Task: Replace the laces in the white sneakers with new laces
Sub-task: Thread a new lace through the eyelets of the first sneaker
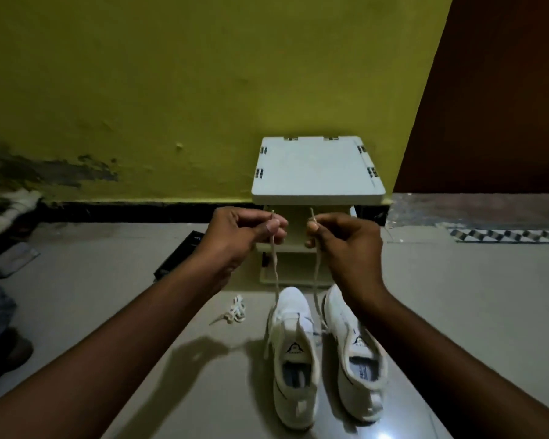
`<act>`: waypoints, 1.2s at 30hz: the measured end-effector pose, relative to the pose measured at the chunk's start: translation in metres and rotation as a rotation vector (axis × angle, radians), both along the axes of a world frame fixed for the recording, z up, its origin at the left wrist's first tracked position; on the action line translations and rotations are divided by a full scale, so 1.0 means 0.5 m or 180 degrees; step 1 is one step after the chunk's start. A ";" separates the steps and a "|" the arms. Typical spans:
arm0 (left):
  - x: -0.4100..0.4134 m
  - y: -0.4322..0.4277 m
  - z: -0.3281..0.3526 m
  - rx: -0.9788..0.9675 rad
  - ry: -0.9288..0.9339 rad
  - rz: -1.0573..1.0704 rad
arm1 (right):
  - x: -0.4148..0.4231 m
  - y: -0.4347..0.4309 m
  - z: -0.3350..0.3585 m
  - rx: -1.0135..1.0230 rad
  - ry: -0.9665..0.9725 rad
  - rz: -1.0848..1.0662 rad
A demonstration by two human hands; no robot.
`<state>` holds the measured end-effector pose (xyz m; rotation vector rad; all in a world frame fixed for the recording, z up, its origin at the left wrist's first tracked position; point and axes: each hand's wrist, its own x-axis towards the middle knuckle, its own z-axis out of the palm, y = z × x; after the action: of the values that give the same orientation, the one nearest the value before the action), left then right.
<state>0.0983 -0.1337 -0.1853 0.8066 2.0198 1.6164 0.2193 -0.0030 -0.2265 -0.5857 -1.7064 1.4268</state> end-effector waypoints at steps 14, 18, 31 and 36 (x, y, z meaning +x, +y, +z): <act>0.058 -0.022 0.321 0.1036 0.0341 0.0174 | 0.026 -0.012 0.357 0.0012 0.1079 0.0322; 0.071 -0.025 0.369 0.1078 0.0486 0.0111 | 0.022 -0.026 0.374 0.0015 0.1024 0.0495; 0.086 -0.023 0.419 0.1184 0.0624 0.0194 | 0.017 -0.053 0.382 -0.0173 0.1013 0.0483; 0.081 -0.026 0.423 0.1222 0.0618 0.0221 | 0.018 -0.055 0.380 -0.0159 0.0908 0.0444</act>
<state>0.1390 -0.1466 0.0259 1.0744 1.9044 2.0750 0.2285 -0.0303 -0.0367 -0.2770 -1.5116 1.5725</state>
